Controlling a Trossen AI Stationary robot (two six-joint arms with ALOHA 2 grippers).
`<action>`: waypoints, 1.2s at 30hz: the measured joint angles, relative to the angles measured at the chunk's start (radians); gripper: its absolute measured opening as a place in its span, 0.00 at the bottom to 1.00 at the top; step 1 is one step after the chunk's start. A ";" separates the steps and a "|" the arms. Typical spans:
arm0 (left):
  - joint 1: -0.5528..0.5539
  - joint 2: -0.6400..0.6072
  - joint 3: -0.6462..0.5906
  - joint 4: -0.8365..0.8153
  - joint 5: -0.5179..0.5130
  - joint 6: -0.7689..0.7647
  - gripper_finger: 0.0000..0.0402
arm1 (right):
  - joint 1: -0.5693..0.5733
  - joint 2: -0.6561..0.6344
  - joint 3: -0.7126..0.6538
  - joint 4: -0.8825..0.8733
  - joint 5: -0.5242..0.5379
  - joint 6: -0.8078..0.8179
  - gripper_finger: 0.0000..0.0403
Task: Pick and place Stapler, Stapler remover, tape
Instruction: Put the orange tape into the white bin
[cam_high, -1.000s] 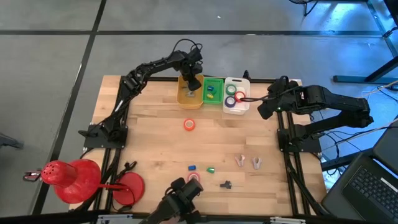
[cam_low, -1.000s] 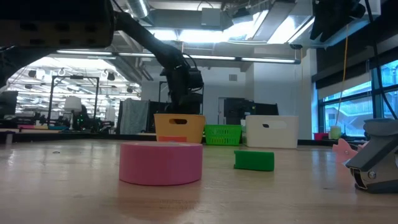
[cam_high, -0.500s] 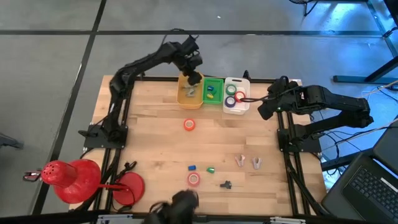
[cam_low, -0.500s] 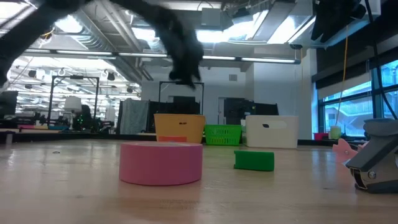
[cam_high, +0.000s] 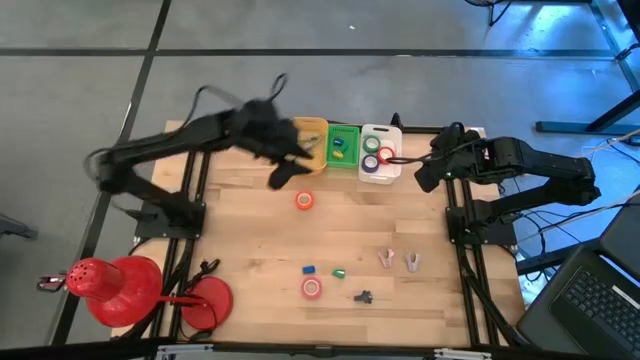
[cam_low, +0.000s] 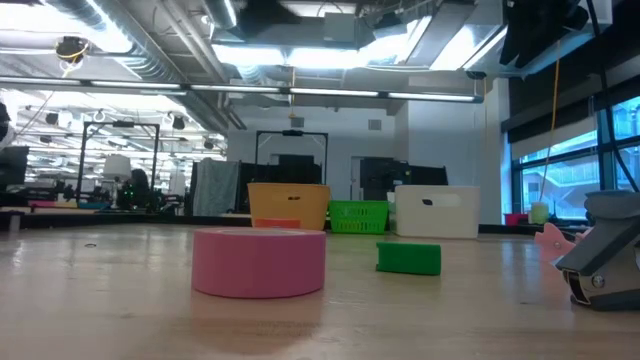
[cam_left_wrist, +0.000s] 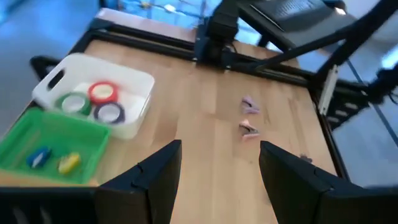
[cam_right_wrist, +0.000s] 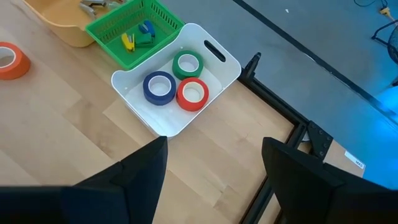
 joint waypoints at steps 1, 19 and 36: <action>-0.020 -0.060 -0.083 0.045 -0.038 -0.036 0.51 | 0.000 0.000 0.000 0.000 0.000 0.000 0.65; -0.219 -0.631 -0.707 0.344 -0.260 -0.354 0.51 | 0.024 0.000 0.000 0.067 -0.131 -0.040 0.65; -0.234 -0.605 -0.720 0.276 -0.260 -0.191 0.51 | 0.318 0.114 -0.193 0.303 -0.442 0.127 0.65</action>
